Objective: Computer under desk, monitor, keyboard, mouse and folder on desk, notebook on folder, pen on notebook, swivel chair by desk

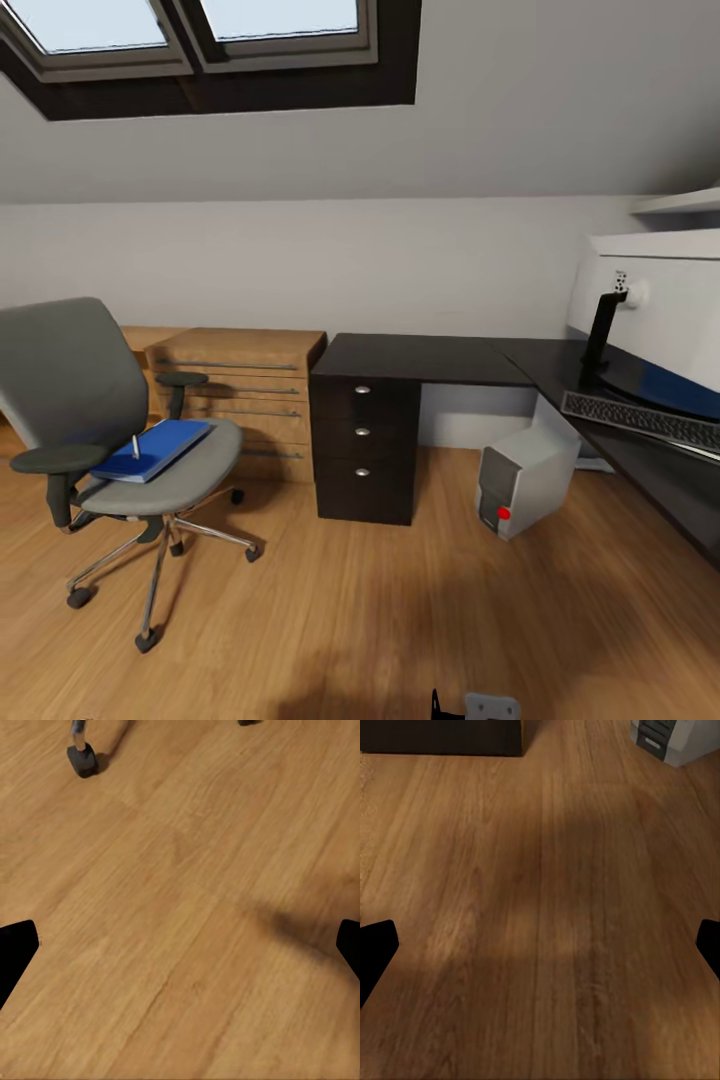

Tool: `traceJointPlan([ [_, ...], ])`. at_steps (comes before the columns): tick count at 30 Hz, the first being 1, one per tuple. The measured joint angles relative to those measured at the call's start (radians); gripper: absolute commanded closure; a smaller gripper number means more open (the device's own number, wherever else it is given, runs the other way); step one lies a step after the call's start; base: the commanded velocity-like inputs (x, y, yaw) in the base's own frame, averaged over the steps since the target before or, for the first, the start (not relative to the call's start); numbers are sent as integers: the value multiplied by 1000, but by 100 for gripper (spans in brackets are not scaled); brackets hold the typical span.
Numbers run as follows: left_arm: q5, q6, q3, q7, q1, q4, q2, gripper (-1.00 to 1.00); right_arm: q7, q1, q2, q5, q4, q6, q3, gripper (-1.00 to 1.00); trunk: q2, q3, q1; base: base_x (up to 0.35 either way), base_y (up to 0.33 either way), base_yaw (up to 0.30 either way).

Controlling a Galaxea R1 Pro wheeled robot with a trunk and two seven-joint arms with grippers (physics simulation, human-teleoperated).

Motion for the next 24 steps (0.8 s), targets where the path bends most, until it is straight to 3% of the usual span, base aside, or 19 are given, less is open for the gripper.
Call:
traceJointPlan([
  [24, 0, 0, 0, 0, 0, 0, 0, -100, 0, 0, 0, 0, 0, 0, 0, -100, 168, 38, -92, 0, 0, 74],
])
